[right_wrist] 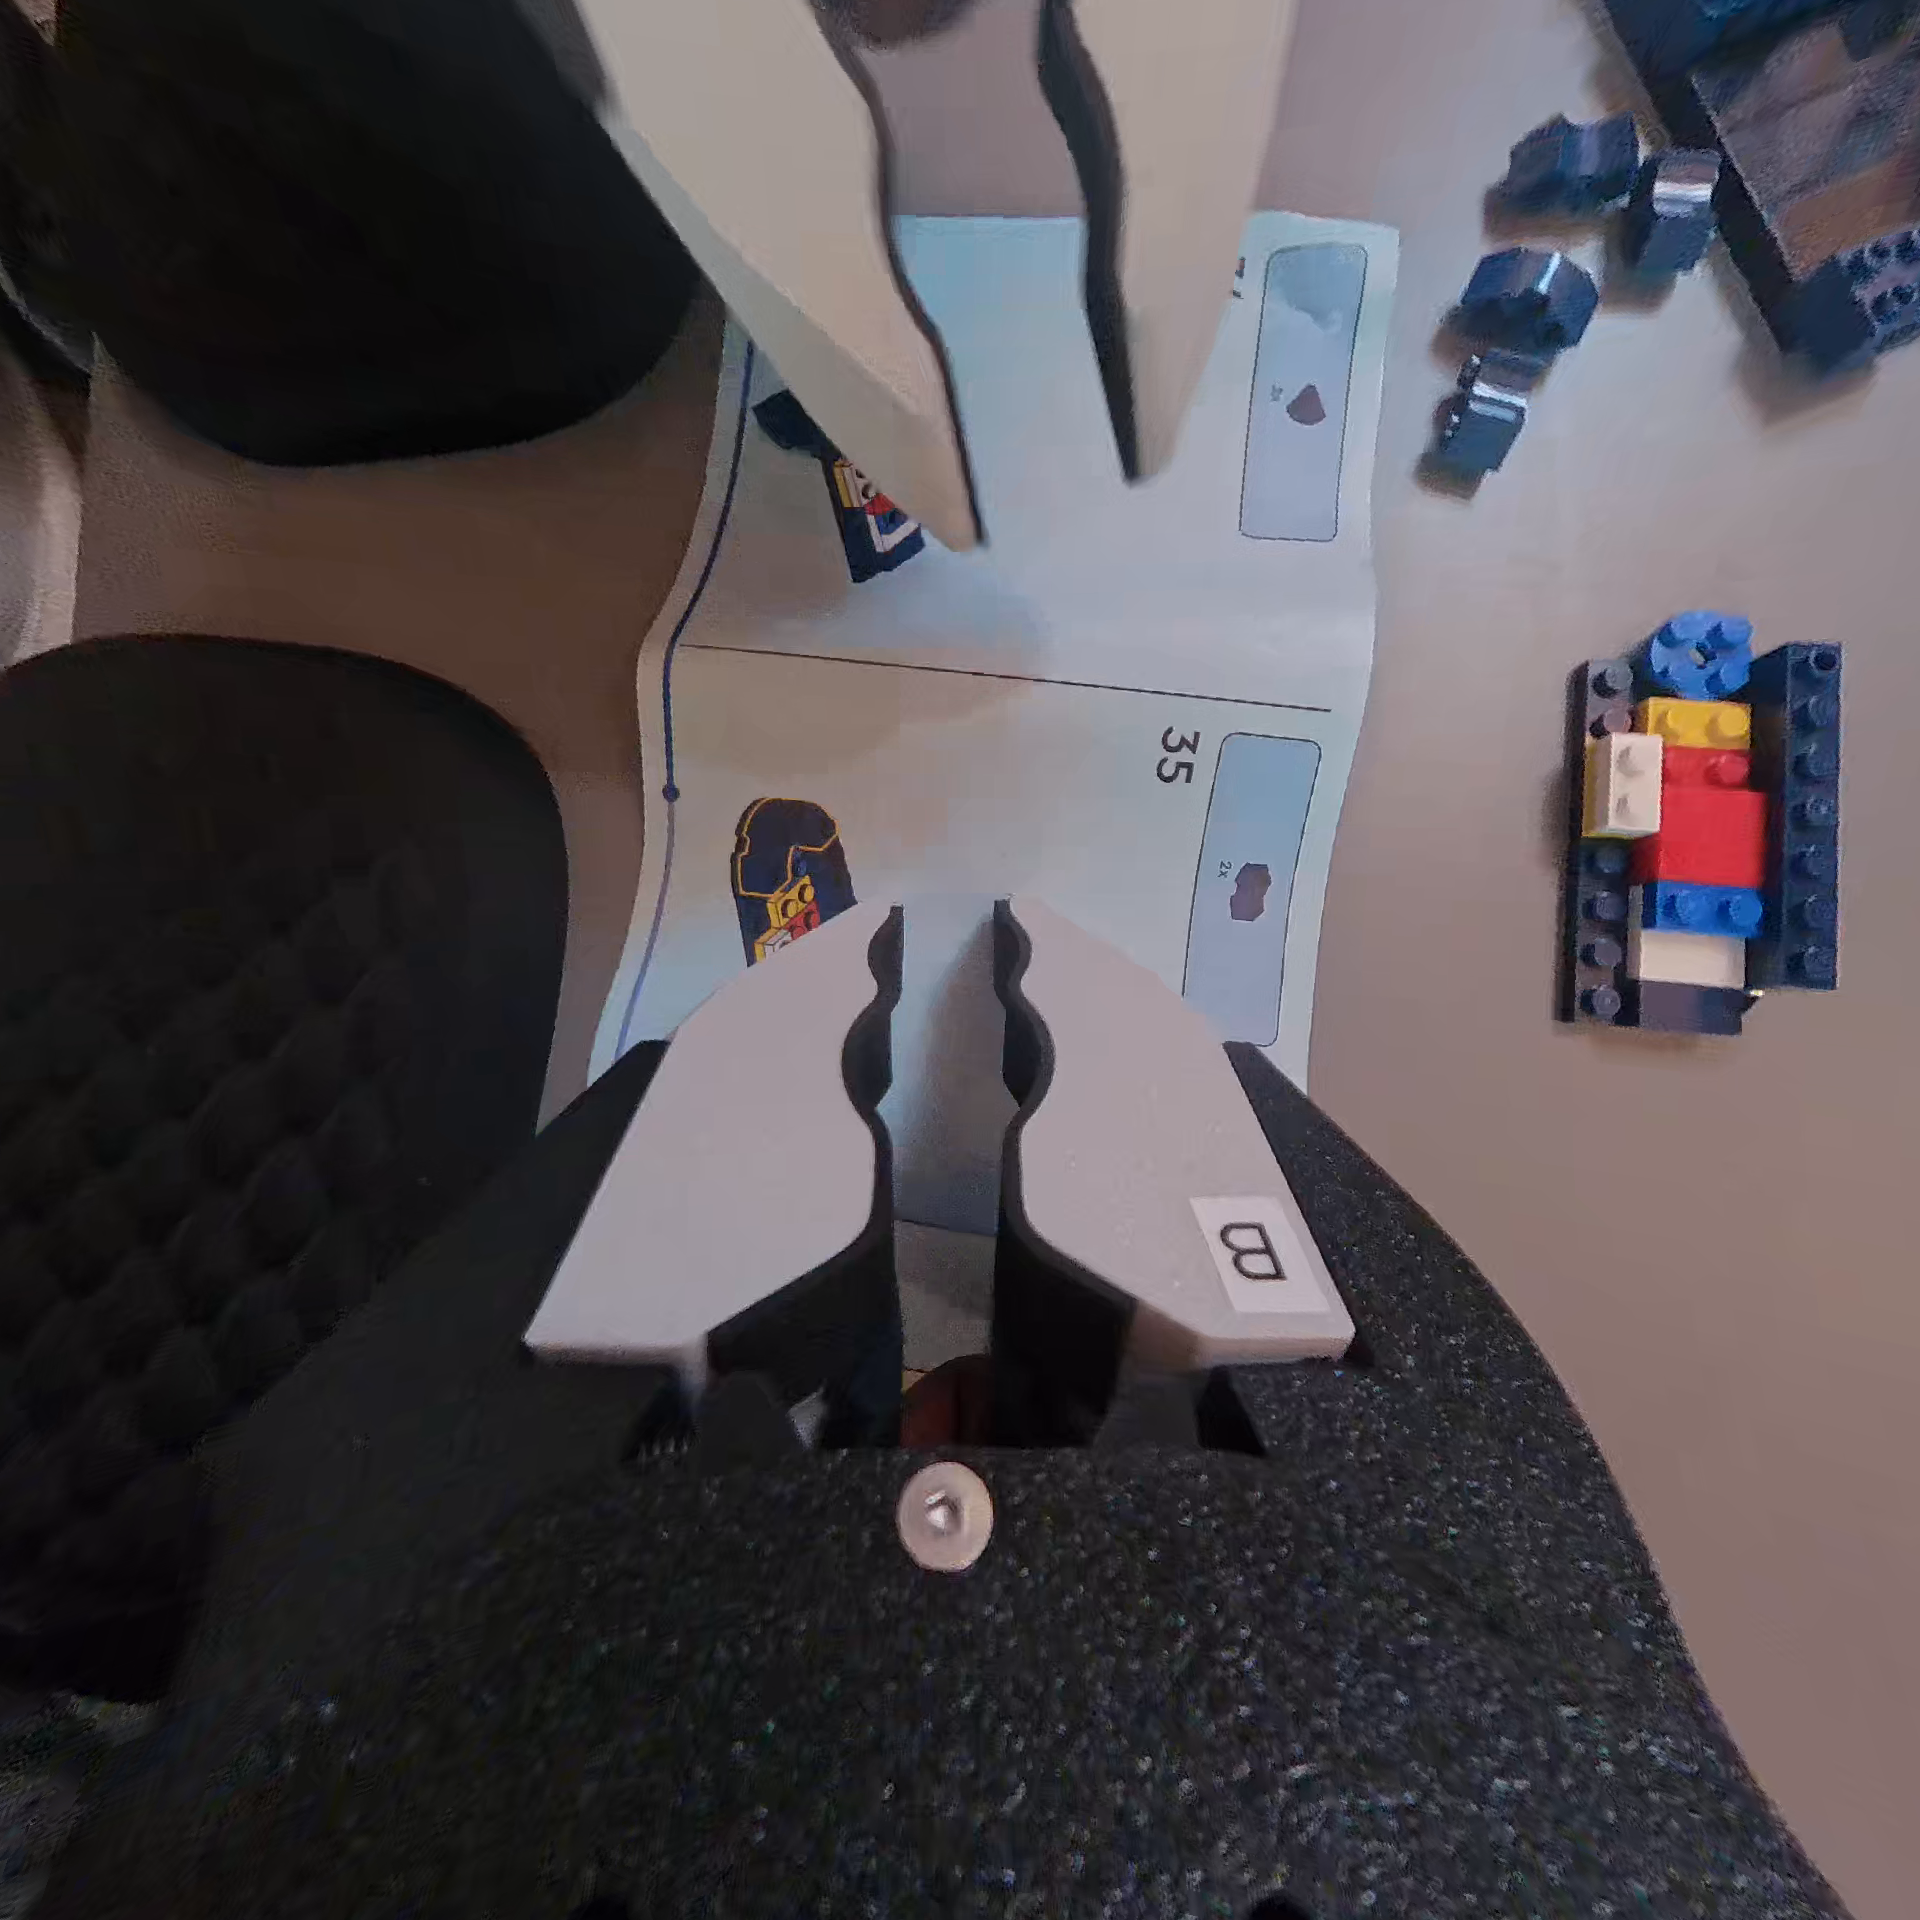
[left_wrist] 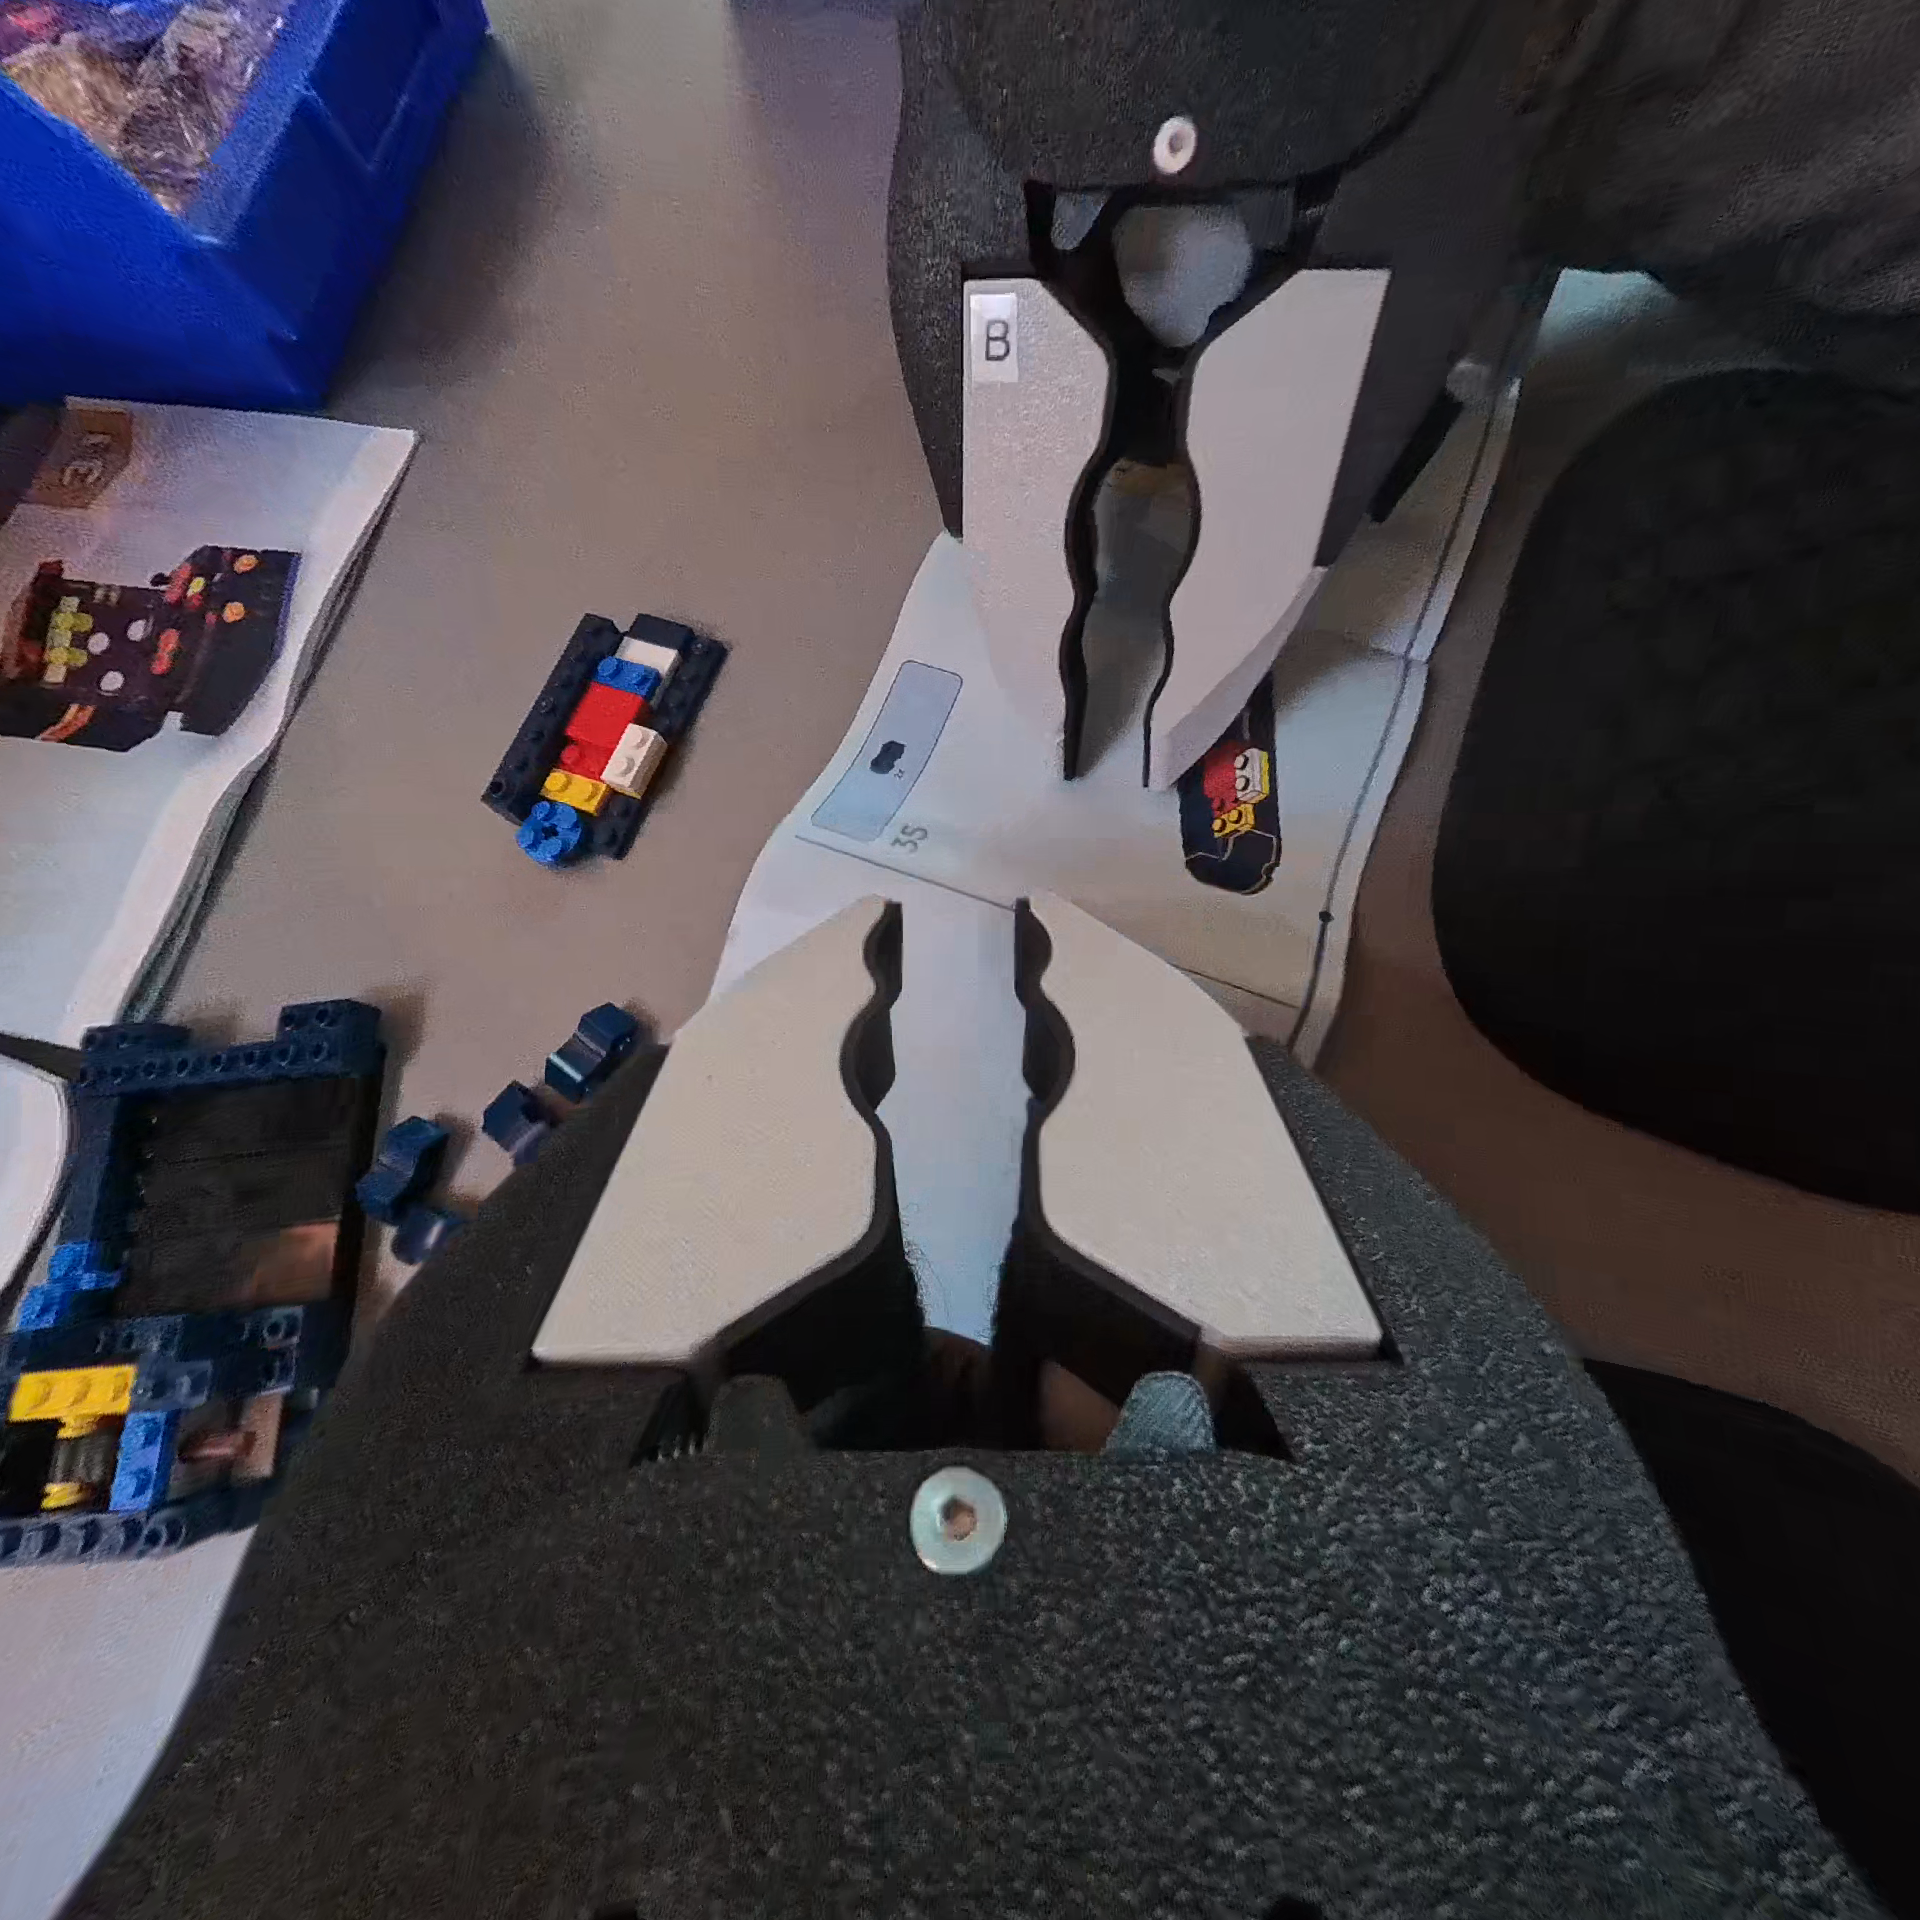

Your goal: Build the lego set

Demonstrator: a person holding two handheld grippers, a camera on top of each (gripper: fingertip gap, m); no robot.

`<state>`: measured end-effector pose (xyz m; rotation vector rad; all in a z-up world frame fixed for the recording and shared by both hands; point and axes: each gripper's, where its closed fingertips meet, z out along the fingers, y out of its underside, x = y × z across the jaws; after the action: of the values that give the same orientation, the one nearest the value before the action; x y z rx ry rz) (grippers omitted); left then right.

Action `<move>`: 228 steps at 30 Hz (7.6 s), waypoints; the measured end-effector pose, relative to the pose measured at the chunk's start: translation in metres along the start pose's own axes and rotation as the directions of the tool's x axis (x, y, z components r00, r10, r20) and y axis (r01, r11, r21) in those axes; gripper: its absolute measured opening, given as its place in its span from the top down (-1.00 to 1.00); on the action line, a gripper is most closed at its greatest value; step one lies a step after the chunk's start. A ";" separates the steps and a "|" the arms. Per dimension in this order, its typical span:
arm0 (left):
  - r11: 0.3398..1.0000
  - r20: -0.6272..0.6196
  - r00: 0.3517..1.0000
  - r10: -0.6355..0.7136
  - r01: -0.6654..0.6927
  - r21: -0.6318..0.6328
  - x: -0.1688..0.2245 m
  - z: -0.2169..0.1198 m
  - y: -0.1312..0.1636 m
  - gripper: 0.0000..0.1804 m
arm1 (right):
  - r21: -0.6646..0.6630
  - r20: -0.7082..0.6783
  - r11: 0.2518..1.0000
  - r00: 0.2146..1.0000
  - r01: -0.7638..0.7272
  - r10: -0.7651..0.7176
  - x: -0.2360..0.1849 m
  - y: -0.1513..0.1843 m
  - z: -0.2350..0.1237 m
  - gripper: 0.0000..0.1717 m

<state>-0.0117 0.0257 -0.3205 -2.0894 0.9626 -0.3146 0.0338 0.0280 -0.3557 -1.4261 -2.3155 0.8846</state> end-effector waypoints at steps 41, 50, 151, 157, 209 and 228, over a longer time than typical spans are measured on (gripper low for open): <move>0.795 0.235 0.884 -0.405 0.213 0.568 -0.101 -0.060 -0.009 0.49 | 0.801 -0.473 0.557 0.802 0.219 0.365 0.093 -0.054 -0.158 0.73; 0.717 0.211 0.842 -0.497 0.262 0.645 -0.113 -0.072 -0.007 0.50 | 0.920 -0.317 0.361 0.829 0.151 0.462 0.094 -0.055 -0.176 0.73; 0.969 -0.261 0.934 0.246 -0.231 0.088 0.023 -0.023 0.034 0.96 | 0.769 -0.237 0.639 0.938 0.022 0.253 0.076 -0.062 -0.091 0.48; 0.917 -0.288 0.953 -0.097 0.198 0.346 -0.005 -0.043 -0.013 0.96 | 0.774 -0.251 0.630 0.943 0.061 0.218 0.068 -0.072 -0.090 0.56; 0.835 -0.422 0.795 -0.436 0.532 0.140 -0.015 -0.015 -0.030 0.94 | -0.170 -0.408 0.605 0.503 0.778 -0.762 0.041 -0.078 -0.029 0.87; 0.876 -0.276 0.876 -0.397 0.451 0.171 -0.031 -0.021 0.002 0.83 | -0.169 -0.302 0.981 0.943 0.094 -0.143 0.092 -0.022 0.004 0.85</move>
<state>-0.0445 0.0359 -0.3056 -2.0597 0.5447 -0.8767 -0.0276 0.0999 -0.3521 -1.3535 -2.2335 0.4179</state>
